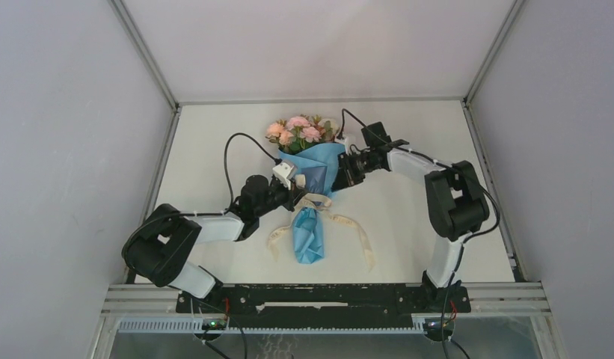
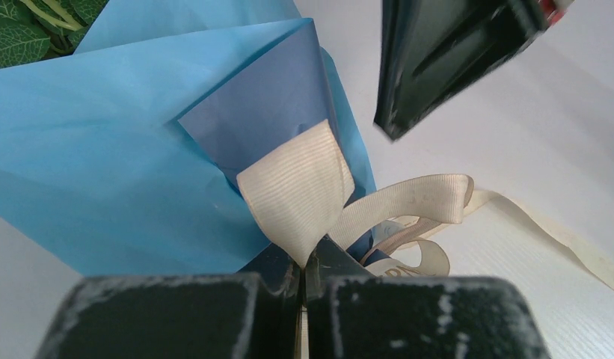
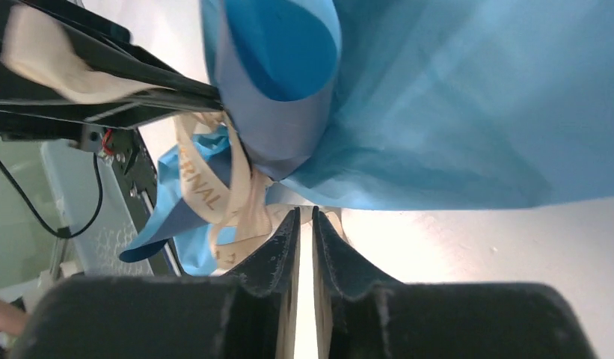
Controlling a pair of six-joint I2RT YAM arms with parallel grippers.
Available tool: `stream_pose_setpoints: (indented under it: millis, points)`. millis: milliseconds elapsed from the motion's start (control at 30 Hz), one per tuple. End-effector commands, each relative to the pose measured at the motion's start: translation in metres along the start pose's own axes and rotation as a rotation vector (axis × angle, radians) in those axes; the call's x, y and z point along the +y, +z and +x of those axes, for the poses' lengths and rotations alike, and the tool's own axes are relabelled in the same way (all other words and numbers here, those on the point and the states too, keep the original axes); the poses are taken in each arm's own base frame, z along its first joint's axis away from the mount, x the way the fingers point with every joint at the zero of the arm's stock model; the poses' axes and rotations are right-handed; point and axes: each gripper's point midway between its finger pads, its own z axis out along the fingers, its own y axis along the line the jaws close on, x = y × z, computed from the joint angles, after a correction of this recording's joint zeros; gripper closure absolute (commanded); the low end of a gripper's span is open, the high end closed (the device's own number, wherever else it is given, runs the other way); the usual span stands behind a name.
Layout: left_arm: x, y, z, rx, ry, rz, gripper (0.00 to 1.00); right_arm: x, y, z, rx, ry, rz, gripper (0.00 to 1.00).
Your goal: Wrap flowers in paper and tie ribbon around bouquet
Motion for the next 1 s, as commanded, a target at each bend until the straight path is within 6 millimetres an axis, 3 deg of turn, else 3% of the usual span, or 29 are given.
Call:
stream_pose_setpoints:
  millis: [0,133,367,533,700,967]
  points:
    - [-0.003,-0.002,-0.013,-0.051,0.037,0.011,1.00,0.012,0.022,0.009,0.052,-0.026,-0.090,0.82]
    - [-0.003,-0.003,-0.013,-0.052,0.030,0.006,1.00,0.043,0.039,0.020,0.083,-0.063,-0.228,0.81]
    - [-0.001,-0.006,-0.013,-0.058,0.021,-0.009,1.00,0.065,0.045,0.008,0.004,-0.032,-0.366,0.79]
    - [0.002,-0.008,-0.012,-0.056,-0.003,-0.030,1.00,0.075,0.054,0.013,0.030,-0.011,-0.433,0.75]
    - [0.007,-0.010,-0.007,-0.040,-0.019,-0.062,1.00,0.080,0.047,0.001,-0.021,-0.037,-0.461,0.71]
    - [0.007,-0.009,-0.008,-0.040,-0.027,-0.060,1.00,0.076,0.063,0.008,-0.011,-0.050,-0.414,0.52]
